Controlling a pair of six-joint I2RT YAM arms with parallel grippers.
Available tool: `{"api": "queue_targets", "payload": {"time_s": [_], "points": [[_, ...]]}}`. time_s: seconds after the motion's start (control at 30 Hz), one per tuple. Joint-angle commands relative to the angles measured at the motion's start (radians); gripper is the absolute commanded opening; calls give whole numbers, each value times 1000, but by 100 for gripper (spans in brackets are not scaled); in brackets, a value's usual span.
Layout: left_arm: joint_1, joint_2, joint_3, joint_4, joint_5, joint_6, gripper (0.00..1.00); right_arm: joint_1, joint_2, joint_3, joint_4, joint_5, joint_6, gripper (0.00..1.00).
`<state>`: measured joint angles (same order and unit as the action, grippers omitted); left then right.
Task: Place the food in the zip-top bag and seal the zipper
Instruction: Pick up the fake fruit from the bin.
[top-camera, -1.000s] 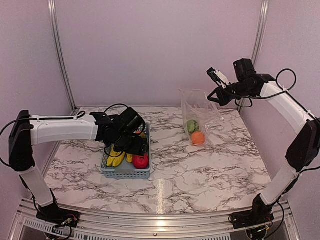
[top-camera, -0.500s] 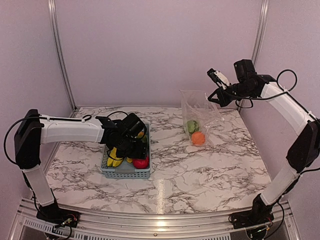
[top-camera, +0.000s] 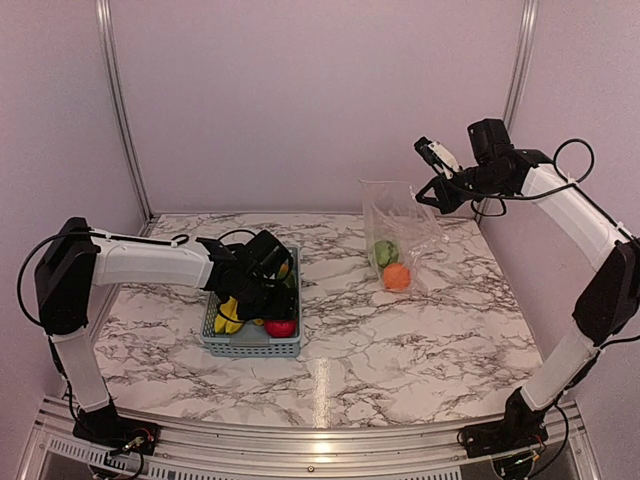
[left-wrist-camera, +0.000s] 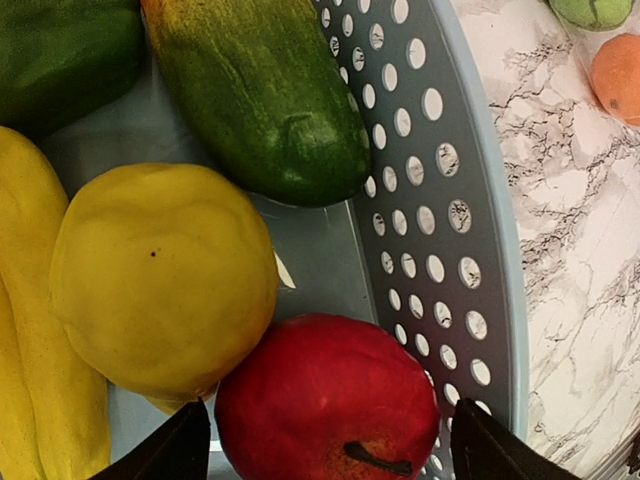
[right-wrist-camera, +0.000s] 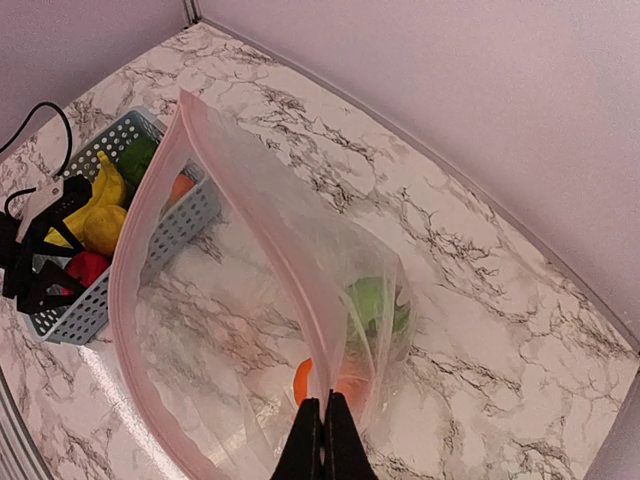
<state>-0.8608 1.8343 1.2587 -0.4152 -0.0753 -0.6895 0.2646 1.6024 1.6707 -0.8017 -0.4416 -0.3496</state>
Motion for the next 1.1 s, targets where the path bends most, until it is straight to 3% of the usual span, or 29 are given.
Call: {"api": "queue_targets", "payload": {"time_s": [0.0, 0.23, 0.77, 0.93, 1.07], "points": [[3, 33, -7, 13, 25, 2, 86, 5, 2, 11, -5, 0, 1, 0], [5, 48, -16, 1, 18, 13, 85, 5, 5, 17, -8, -6, 8, 0], [3, -120, -14, -57, -55, 74, 66, 7, 1, 46, -30, 16, 2, 0], [2, -210, 1, -34, -100, 140, 64, -16, 61, 169, -110, 83, -10, 0], [0, -254, 47, -11, -119, 177, 63, -37, 72, 238, -98, 241, -55, 0]]}}
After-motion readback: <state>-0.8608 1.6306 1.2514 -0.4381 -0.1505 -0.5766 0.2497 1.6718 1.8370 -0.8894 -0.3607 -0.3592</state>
